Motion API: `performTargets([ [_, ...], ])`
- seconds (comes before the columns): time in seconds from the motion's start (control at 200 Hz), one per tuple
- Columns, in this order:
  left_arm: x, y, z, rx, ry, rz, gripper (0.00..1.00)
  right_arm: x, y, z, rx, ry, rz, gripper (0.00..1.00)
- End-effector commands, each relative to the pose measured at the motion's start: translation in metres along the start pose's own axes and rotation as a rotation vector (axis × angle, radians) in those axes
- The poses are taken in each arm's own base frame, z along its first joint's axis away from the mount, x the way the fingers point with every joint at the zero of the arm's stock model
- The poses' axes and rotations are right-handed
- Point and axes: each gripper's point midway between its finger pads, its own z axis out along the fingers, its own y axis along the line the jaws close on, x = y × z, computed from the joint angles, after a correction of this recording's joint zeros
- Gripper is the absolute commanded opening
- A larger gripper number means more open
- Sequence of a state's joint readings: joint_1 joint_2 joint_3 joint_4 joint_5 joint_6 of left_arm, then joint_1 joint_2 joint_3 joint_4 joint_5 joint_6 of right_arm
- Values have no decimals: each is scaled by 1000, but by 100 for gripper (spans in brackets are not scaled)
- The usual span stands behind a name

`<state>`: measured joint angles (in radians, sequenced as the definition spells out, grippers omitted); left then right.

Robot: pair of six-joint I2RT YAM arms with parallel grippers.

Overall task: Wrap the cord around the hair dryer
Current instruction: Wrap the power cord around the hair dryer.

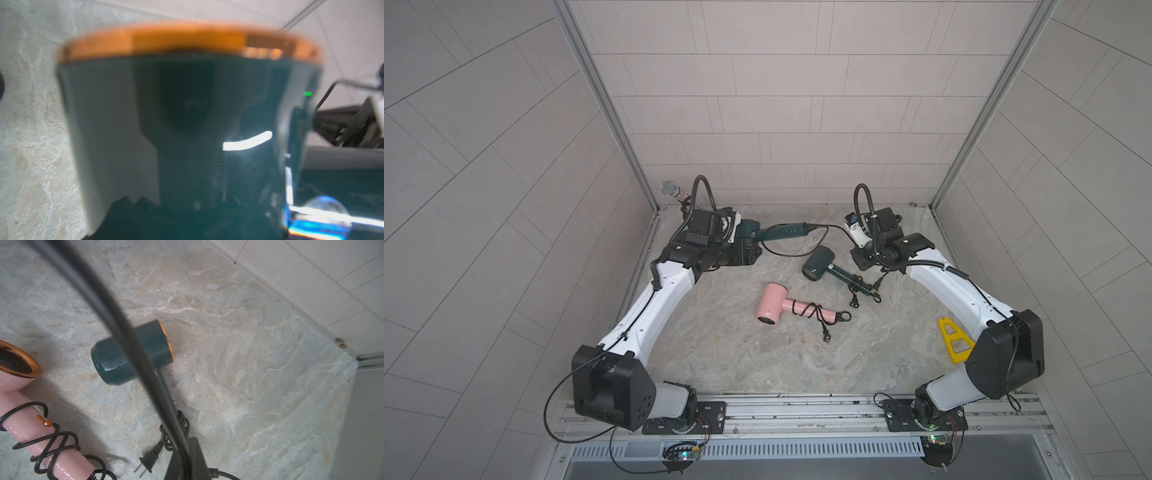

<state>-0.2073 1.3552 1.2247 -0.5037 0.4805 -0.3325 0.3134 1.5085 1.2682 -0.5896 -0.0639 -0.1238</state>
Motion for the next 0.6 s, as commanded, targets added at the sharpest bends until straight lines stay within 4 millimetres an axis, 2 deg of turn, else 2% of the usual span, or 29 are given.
performTargets([
  [0.0,-50,-11,-20,67,-205,-75,0,10,11,-2,-39,-25,77,0],
  [0.18,-65,47,-16,-147,-291,-172,0,52,22,0,-21,81,65,0],
  [0.32,-68,98,-7,-334,-340,-241,0,63,36,-3,-32,102,48,0],
  [0.495,-75,135,4,-450,-390,-297,0,75,60,-9,-51,159,-22,0],
  [0.595,-82,151,7,-492,-425,-331,0,82,83,-18,-70,191,-89,0],
])
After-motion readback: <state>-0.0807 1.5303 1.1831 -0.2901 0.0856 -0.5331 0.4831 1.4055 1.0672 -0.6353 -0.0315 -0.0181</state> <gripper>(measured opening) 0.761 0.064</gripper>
